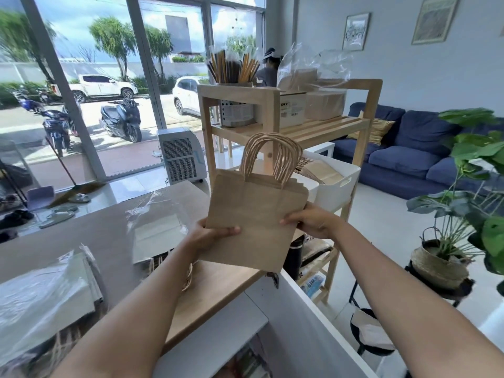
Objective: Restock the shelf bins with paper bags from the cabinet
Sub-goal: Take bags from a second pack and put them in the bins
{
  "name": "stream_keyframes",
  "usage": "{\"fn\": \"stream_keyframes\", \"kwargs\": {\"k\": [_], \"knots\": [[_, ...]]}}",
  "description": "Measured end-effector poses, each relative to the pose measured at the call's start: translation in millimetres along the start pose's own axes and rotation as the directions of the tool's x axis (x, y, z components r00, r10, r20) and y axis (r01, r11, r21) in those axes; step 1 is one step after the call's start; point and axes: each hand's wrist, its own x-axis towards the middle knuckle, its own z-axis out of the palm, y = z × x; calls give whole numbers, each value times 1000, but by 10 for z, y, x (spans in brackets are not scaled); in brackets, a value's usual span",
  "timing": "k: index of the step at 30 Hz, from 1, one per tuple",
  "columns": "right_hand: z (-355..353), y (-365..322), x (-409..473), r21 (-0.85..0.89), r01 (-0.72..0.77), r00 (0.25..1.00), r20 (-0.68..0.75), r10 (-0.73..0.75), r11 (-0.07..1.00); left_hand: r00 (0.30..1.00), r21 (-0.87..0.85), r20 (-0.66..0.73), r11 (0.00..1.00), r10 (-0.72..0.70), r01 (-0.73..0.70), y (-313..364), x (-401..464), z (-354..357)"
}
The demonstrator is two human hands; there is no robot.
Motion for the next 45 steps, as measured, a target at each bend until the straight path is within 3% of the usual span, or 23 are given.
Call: {"fn": "stream_keyframes", "kwargs": {"k": [6, 10, 15, 18, 26, 32, 45], "knots": [[41, -24, 45, -136, 51, 998, -27, -55, 989, 1000, -28, 7, 999, -27, 27, -304, 41, 105], [66, 72, 44, -129, 47, 999, -9, -49, 990, 998, -30, 39, 998, -56, 57, -445, 127, 117], [91, 98, 62, 2, 81, 997, -2, -81, 997, 993, -2, 50, 994, 105, -105, -260, 274, -49], [145, 137, 105, 20, 88, 996, -10, -88, 996, 987, 15, 100, 992, 125, -127, -187, 267, -83], [5, 137, 98, -150, 52, 998, 44, -46, 987, 985, -70, 73, 986, 153, -148, -21, 168, -255], [108, 267, 89, -228, 22, 999, 35, -14, 973, 977, 34, 178, 992, 116, -124, -91, 56, -172], [63, 285, -59, -352, 47, 981, -159, -110, 935, 990, 138, -63, 983, 130, -120, -82, 71, 10]]}}
